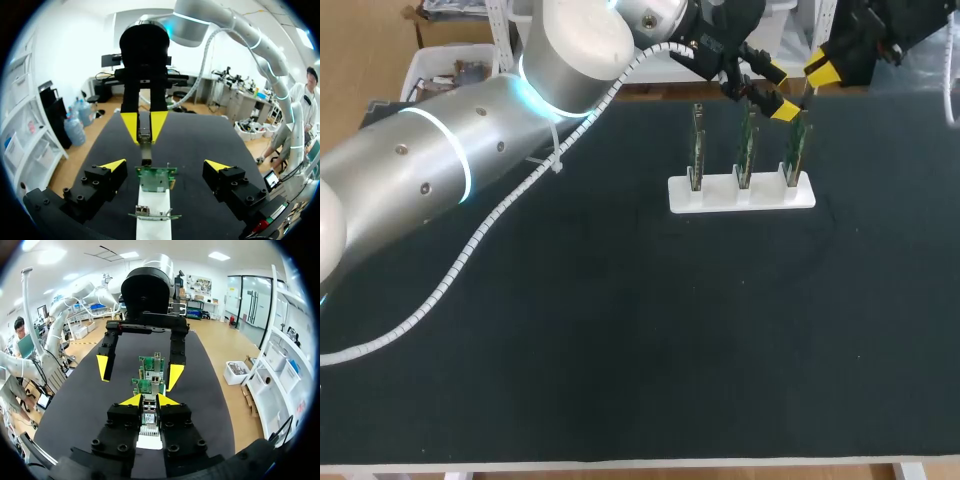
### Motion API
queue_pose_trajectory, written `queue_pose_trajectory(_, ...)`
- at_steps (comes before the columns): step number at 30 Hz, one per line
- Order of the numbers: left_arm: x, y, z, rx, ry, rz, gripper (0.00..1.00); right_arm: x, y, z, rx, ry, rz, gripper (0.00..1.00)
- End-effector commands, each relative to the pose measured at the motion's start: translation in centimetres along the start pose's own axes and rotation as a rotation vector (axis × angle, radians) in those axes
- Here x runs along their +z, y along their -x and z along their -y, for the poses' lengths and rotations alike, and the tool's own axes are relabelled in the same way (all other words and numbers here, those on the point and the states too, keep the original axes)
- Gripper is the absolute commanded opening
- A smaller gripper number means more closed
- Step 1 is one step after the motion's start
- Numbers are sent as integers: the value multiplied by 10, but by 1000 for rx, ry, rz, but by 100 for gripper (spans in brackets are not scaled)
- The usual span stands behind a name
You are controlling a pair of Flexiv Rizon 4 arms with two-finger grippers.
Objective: Pick up the optical module with the left hand, and insert it into the network port with the right hand.
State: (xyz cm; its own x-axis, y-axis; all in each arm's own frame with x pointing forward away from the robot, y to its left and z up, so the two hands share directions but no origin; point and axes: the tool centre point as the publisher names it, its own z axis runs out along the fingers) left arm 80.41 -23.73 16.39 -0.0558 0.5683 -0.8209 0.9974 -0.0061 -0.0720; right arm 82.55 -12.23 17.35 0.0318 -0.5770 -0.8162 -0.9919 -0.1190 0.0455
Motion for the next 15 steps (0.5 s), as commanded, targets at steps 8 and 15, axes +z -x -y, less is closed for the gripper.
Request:
queue_pose_trajectory(8,0,0,0,0,0,-2,100,-1,1,10,0,133,7,0)
queue_pose_trajectory(15,0,0,0,0,0,-2,100,0,1,11,3,131,5,0)
